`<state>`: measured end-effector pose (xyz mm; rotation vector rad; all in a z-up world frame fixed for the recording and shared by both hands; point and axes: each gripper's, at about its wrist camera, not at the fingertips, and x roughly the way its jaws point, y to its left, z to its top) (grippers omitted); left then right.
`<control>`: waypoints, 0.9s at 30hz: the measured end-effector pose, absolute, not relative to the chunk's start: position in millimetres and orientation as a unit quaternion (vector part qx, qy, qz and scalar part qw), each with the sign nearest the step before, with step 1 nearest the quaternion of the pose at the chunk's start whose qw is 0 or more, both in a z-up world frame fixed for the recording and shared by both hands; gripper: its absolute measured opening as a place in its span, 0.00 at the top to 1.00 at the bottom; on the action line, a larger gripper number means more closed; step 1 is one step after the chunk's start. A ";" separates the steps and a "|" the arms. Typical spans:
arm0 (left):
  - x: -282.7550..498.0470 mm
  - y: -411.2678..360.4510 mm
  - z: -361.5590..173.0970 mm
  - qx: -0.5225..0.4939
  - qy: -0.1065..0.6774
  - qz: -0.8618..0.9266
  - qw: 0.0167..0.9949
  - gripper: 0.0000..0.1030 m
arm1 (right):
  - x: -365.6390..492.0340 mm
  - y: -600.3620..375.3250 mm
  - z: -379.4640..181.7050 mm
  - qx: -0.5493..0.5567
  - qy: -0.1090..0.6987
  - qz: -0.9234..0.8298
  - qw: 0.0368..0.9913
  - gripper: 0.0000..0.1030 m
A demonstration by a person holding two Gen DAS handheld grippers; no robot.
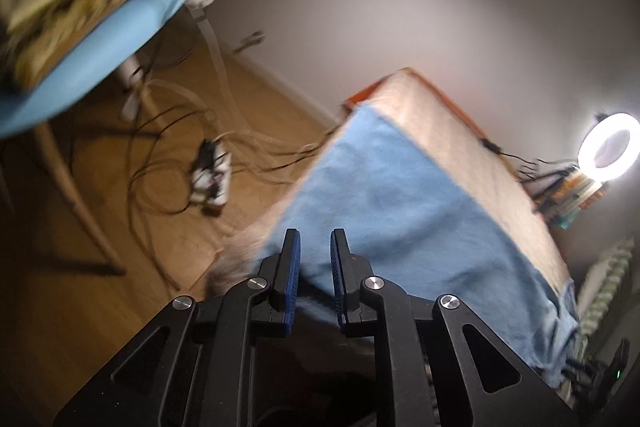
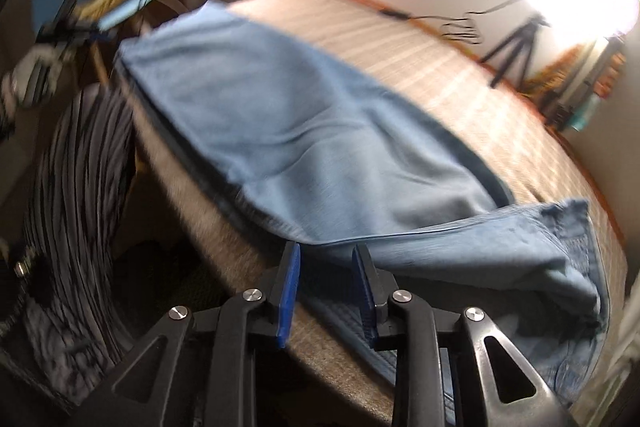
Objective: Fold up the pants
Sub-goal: 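Lower the folded edge onto the jeans and open both grippers, then grasp the jeans waistband near the back pocket with the left gripper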
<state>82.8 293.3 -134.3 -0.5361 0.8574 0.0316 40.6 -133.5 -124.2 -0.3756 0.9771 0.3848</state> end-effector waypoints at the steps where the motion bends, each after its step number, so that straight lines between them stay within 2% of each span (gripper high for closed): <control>1: 86.6 284.2 -123.2 -0.249 0.408 -0.002 0.878 0.86 | 39.8 -139.5 -118.6 -0.165 0.456 0.172 0.858 0.71; 5: 104.1 242.1 -91.5 -0.225 0.401 -0.071 0.885 0.80 | 36.6 -164.9 -103.0 -0.110 0.436 0.128 0.884 0.65; 9: 127.8 176.8 -66.9 -0.187 0.407 -0.154 0.881 0.63 | 27.8 -193.1 -91.8 -0.060 0.420 0.082 0.902 0.54; 12: 146.4 117.0 -55.5 -0.177 0.411 -0.228 0.865 0.61 | 17.6 -221.7 -85.2 -0.026 0.409 0.044 0.911 0.47; 15: 163.1 43.1 -50.9 -0.158 0.420 -0.297 0.843 0.51 | 7.0 -250.7 -79.8 0.002 0.402 0.008 0.916 0.43; 20: 177.0 -63.9 -56.8 -0.132 0.443 -0.381 0.801 0.50 | -8.1 -299.2 -75.0 0.037 0.394 -0.041 0.917 0.41; 27: 194.1 -173.2 -65.9 -0.111 0.471 -0.446 0.753 0.50 | -32.5 -355.6 -72.4 0.085 0.382 -0.093 0.916 0.36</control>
